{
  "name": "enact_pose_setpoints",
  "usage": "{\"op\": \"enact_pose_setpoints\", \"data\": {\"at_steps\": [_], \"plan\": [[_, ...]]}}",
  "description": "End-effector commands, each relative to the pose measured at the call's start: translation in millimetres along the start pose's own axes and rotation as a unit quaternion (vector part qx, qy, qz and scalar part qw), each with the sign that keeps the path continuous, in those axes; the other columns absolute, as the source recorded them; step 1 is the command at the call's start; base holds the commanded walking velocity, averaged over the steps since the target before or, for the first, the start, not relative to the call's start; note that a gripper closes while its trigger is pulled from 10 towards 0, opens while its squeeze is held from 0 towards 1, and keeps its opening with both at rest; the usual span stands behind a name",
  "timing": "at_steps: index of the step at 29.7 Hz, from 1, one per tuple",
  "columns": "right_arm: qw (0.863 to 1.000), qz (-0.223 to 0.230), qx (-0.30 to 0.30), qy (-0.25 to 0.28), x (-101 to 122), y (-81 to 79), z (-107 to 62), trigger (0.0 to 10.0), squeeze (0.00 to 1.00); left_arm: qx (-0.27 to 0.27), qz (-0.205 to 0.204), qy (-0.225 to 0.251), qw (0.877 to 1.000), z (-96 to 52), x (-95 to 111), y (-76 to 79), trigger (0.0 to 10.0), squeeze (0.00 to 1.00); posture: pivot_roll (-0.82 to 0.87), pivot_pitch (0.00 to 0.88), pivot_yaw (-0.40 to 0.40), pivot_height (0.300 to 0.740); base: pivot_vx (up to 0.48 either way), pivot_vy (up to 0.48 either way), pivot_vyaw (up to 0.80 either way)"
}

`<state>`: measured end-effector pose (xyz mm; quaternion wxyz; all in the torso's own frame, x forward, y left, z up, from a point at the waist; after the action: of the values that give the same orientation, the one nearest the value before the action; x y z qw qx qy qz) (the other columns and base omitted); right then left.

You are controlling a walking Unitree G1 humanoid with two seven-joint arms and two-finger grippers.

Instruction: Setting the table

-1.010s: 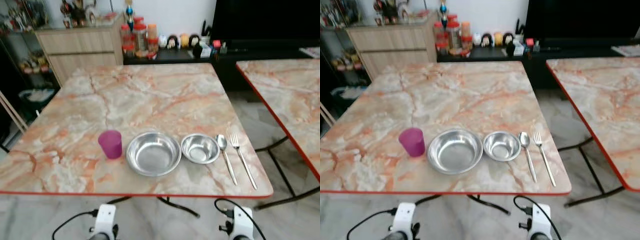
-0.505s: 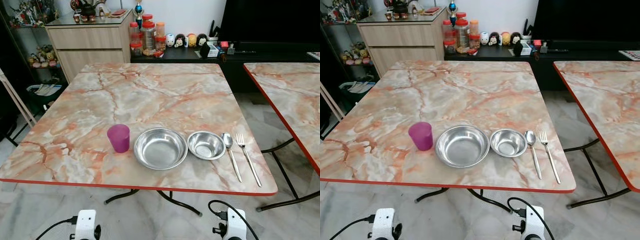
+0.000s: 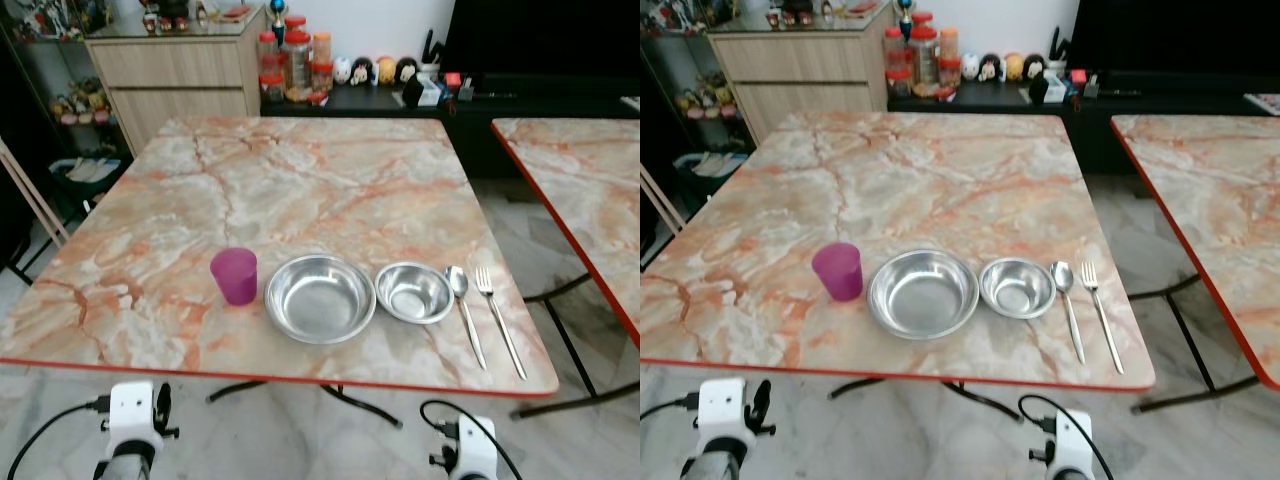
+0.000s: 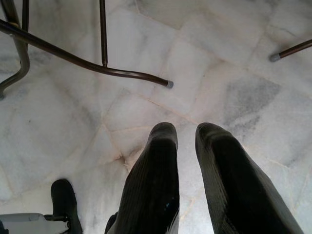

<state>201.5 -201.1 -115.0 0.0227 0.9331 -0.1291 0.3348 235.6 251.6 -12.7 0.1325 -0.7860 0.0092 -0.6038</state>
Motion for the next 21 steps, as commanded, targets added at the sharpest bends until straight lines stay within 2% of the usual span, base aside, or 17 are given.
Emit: {"op": "enact_pose_setpoints", "data": {"at_steps": [1,3,5,7,9,10,11,12,13,14,17,18,19,20,21], "plan": [[1.000,-0.005,0.002,-0.001,1,-0.9,0.4,10.0,0.00,-0.007,-0.005,0.006,1.000,-5.5,3,5.2,10.0,0.00,0.03,0.000,0.001,0.740,0.000,0.000,0.00],[1.000,-0.005,0.003,-0.001,1,-1.3,0.4,10.0,0.00,-0.004,-0.010,0.012,1.000,-11.4,5,7.0,10.0,0.00,0.03,0.000,0.001,0.740,0.000,0.000,0.00],[1.000,-0.005,0.003,-0.002,0,-1.2,0.2,10.0,0.00,0.001,-0.020,0.036,0.999,-19.2,19,9.9,10.0,0.00,0.03,0.000,0.000,0.740,0.000,0.000,0.00],[1.000,-0.005,0.003,-0.002,0,-1.0,0.1,10.0,0.00,0.001,-0.020,0.042,0.999,-19.5,22,10.0,10.0,0.00,0.03,0.000,-0.002,0.740,0.000,0.000,0.00],[1.000,-0.006,0.003,-0.003,0,-0.8,0.2,10.0,0.00,0.007,-0.032,0.070,0.997,-14.9,43,8.7,10.0,0.00,0.05,0.000,-0.010,0.740,0.000,0.000,0.00],[1.000,-0.006,0.003,-0.003,0,-0.8,0.2,10.0,0.00,0.007,-0.032,0.070,0.997,-14.9,43,8.7,10.0,0.00,0.05,0.000,-0.010,0.740,0.000,0.000,0.00],[1.000,-0.009,0.004,-0.004,0,-1.3,0.3,10.0,0.00,0.012,-0.040,0.116,0.992,-3.5,76,7.3,10.0,0.00,0.05,0.000,-0.010,0.740,0.000,0.000,0.00],[1.000,-0.010,0.004,-0.004,0,-1.6,0.4,10.0,0.00,0.013,-0.042,0.134,0.990,0.7,89,6.9,10.0,0.00,0.05,0.000,-0.010,0.740,0.000,0.000,0.00],[1.000,-0.010,0.005,-0.003,1,-2.4,0.6,10.0,0.00,0.005,-0.043,0.158,0.986,8.6,112,10.0,10.0,0.00,0.05,0.000,-0.008,0.740,0.000,0.000,0.00],[1.000,-0.009,0.005,-0.003,1,-2.9,0.7,10.0,0.00,-0.007,-0.046,0.164,0.985,13.8,121,14.7,10.0,0.00,0.04,0.000,-0.005,0.740,0.000,0.000,0.00],[1.000,-0.007,0.006,-0.002,2,-4.2,0.9,10.0,0.00,-0.048,-0.052,0.169,0.983,24.2,138,31.3,10.0,0.00,0.04,0.000,-0.001,0.740,0.000,0.000,0.00],[1.000,-0.005,0.005,-0.001,2,-4.7,1.0,10.0,0.00,-0.075,-0.055,0.169,0.981,27.1,144,42.9,10.0,0.00,0.03,0.000,0.006,0.740,0.000,0.000,0.00],[1.000,-0.005,0.005,-0.001,2,-4.7,1.0,10.0,0.00,-0.075,-0.055,0.169,0.981,27.1,144,42.9,10.0,0.00,0.03,0.000,0.006,0.740,0.000,0.000,0.00],[1.000,-0.001,0.004,0.000,2,-5.4,1.0,10.0,0.00,-0.118,-0.062,0.165,0.977,30.5,154,61.4,10.0,0.00,0.02,0.000,0.018,0.740,0.000,0.000,0.00],[1.000,-0.001,0.004,0.000,2,-5.4,1.0,10.0,0.00,-0.118,-0.062,0.165,0.977,30.5,154,61.4,10.0,0.00,0.02,0.000,0.018,0.740,0.000,0.000,0.00]]}}
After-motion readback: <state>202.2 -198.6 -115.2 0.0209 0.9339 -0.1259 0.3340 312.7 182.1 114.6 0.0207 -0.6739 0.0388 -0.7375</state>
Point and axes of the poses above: a point about 5 cm out from each wrist's last joint towards the gripper, its own z axis pointing out of the wrist towards the gripper, its own x axis along the axis of the wrist's last joint, y = z × x, the point moved 4 cm from there along z, pointing out of the wrist towards the gripper, and after that the axes turned 5 degrees about z, right-handed, at the moved point
